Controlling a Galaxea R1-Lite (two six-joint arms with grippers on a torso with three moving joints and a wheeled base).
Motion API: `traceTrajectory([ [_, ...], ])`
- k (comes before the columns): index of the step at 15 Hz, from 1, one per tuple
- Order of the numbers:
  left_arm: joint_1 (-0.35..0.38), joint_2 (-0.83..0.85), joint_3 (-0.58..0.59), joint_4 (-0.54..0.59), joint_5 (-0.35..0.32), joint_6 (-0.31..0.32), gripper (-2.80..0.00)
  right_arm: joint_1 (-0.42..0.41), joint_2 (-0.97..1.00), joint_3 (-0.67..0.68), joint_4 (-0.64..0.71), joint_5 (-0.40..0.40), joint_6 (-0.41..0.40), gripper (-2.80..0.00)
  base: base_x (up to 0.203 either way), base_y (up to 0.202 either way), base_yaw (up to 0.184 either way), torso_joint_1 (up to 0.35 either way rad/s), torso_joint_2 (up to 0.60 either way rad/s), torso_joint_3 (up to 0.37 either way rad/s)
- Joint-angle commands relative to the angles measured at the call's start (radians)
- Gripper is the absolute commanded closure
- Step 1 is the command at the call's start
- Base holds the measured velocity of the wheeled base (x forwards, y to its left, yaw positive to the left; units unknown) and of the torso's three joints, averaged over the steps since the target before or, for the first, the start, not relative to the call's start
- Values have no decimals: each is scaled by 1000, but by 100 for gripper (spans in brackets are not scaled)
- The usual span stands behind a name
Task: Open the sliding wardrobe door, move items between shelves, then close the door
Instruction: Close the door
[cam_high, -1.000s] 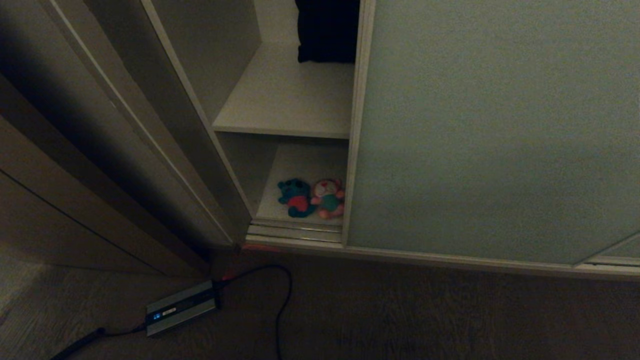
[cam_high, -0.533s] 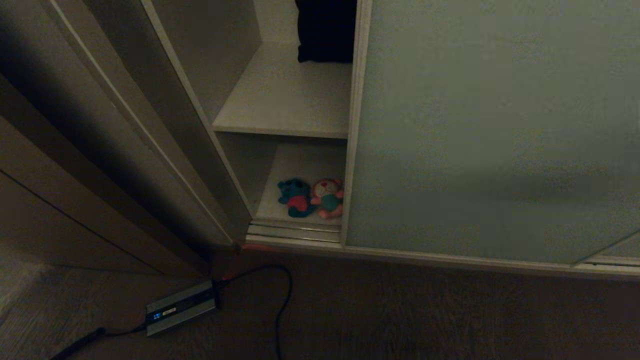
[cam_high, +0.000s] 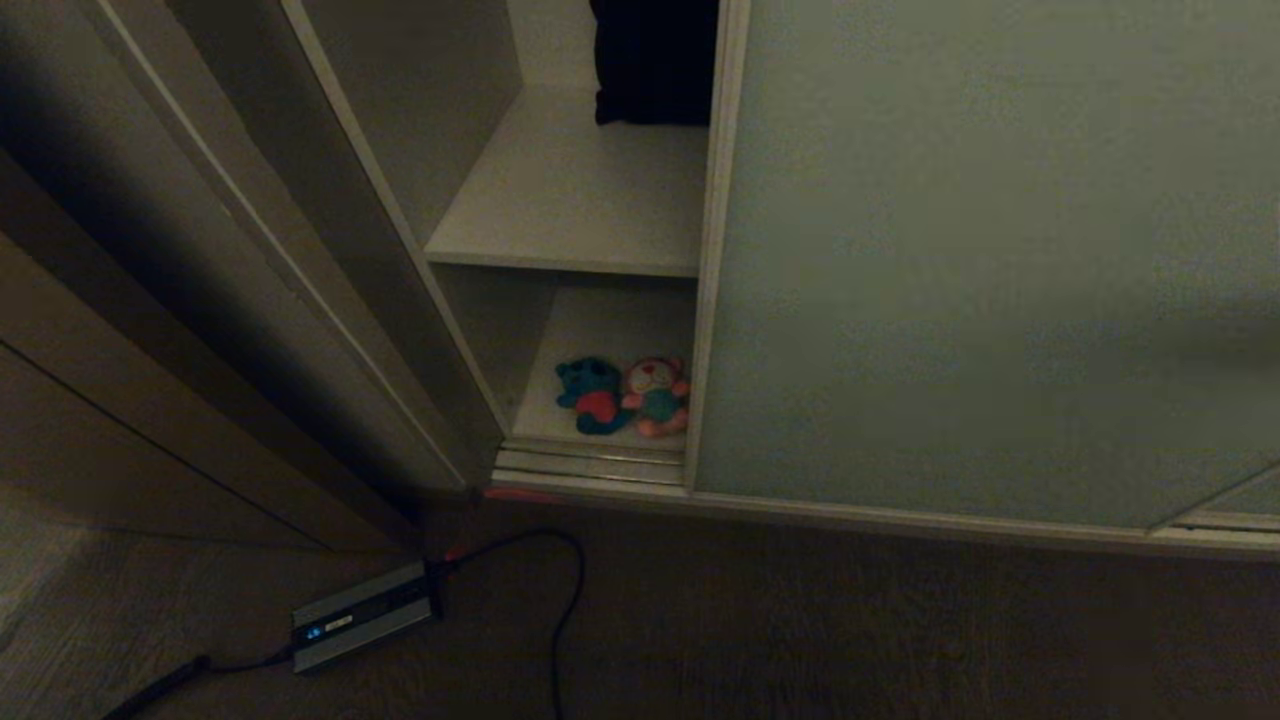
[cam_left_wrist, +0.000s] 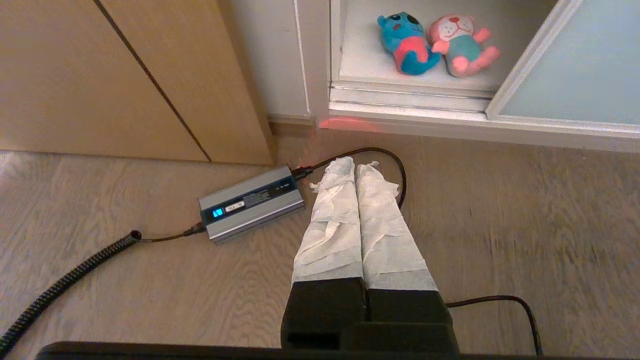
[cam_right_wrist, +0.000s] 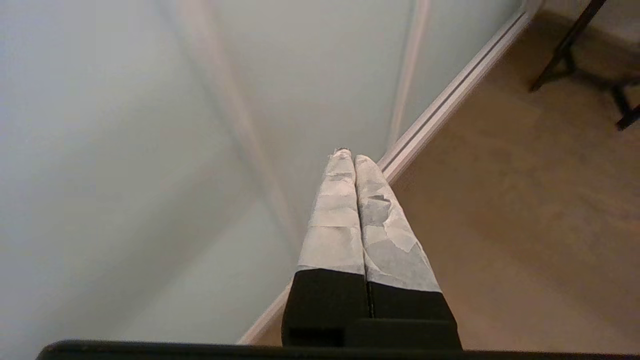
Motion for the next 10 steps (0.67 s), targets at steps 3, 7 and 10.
traceTrajectory([
  [3, 0, -2, -1, -1, -1, 0, 0, -17, 266, -212, 8, 55, 2, 0, 0, 0, 0, 0, 0, 0],
  [7, 0, -2, 0, 0, 0, 0, 0, -16, 340, -247, -1, 242, 3, 0, 0, 0, 0, 0, 0, 0],
  [10, -1, -2, 1, 0, 0, 0, 0, -1, 390, -267, -2, 305, 30, 0, 0, 0, 0, 0, 0, 0],
])
